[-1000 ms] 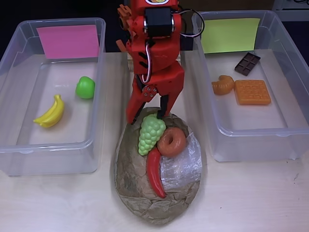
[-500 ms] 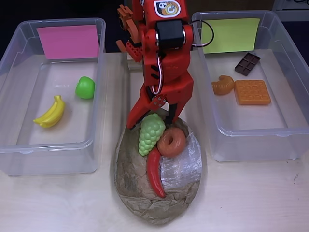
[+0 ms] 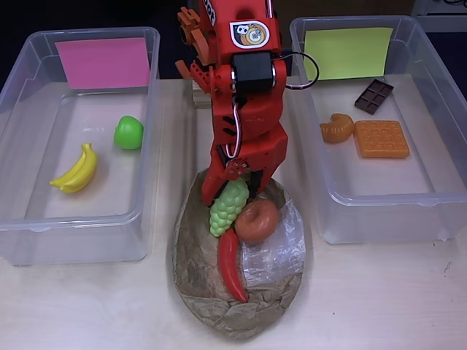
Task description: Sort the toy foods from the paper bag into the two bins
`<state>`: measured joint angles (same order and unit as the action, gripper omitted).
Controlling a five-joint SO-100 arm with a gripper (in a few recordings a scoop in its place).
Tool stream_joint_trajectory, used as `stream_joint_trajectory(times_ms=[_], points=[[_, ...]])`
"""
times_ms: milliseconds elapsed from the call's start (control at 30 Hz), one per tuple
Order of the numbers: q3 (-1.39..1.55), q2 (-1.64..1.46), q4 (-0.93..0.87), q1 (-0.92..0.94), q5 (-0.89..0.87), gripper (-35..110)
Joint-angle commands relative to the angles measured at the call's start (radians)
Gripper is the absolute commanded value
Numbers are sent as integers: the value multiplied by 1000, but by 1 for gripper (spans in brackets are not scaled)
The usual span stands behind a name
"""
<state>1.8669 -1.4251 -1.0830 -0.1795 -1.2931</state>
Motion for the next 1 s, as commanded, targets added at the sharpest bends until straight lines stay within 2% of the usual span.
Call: stream_joint_trajectory(times_ms=[0, 300, 567, 733, 967], points=[[-49, -31, -54, -8, 15, 26], [-279, -69, -298, 12, 109, 23], [-497, -268, -480, 63, 318, 22], [-476, -466, -532, 212, 405, 21], [-282, -583, -589, 569, 387, 21]])
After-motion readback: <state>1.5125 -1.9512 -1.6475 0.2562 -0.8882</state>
